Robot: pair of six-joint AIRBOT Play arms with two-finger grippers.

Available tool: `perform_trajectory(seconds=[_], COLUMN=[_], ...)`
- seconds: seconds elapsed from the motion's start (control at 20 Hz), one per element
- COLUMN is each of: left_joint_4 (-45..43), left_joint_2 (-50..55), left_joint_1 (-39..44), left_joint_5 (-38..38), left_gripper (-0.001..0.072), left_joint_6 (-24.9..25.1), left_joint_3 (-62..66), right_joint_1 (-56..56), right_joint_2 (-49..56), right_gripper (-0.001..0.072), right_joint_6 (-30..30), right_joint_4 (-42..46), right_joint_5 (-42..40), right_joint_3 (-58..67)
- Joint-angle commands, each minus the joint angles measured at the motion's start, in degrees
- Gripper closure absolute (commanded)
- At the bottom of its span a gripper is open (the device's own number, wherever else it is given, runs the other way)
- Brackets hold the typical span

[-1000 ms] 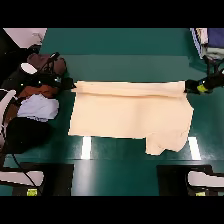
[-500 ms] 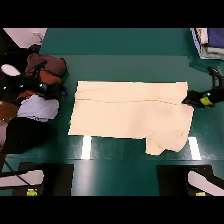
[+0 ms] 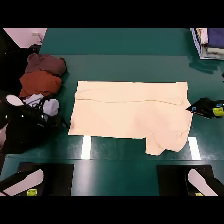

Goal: Fold the shirts.

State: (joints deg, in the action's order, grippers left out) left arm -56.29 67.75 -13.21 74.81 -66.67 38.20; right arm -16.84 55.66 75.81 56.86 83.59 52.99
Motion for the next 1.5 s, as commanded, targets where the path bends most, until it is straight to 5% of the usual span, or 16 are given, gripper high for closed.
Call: perform_trajectory(seconds=[0.0, 0.4, 0.55, 0.65, 0.85, 0.95, 1.0, 1.3, 1.45], left_joint_4=[2.5, 4.4, 4.0, 4.0, 4.1, 4.1, 4.3, 4.6, 4.5], left_joint_2=[-0.9, -0.9, -0.9, -0.9, -0.9, -0.9, -0.9, -0.9, -0.9], left_joint_1=[-0.1, 4.7, 9.3, 9.5, 9.5, 9.5, 9.5, 9.5, 9.5], left_joint_5=[-2.8, -6.4, -12.0, -12.1, -7.9, -6.7, -6.9, -7.8, -8.0], left_gripper=[0.0111, 0.0112, 0.0152, 0.0673, 0.0683, 0.0683, 0.0683, 0.0683, 0.0682], left_joint_6=[1.4, 1.1, -4.2, -4.4, -3.3, -2.8, -2.7, -2.3, -2.3], left_joint_3=[-4.6, -4.6, -4.6, -4.3, 0.3, 2.5, 3.1, 3.2, 3.2], right_joint_1=[-0.8, -0.8, -1.3, -2.9, -7.7, -9.4, -9.9, -10.1, -7.0], right_joint_2=[-0.9, -0.9, -0.9, -0.9, -2.3, -3.0, -2.9, -2.8, -2.8], right_gripper=[0.0398, 0.0398, 0.0399, 0.0399, 0.0394, 0.0124, 0.0118, 0.0162, 0.0349], right_joint_6=[-0.5, -0.2, -0.2, -0.2, 3.3, 3.2, 3.2, 3.2, 3.2], right_joint_4=[-1.9, -1.9, -1.8, -0.7, 14.8, 18.8, 18.4, 10.3, 8.7], right_joint_5=[1.1, 0.9, 1.1, 2.9, 6.2, 6.4, 6.0, -2.0, -6.5], right_joint_3=[-0.2, -0.2, -0.2, -0.3, -4.8, -11.3, -14.6, -27.4, -28.6])
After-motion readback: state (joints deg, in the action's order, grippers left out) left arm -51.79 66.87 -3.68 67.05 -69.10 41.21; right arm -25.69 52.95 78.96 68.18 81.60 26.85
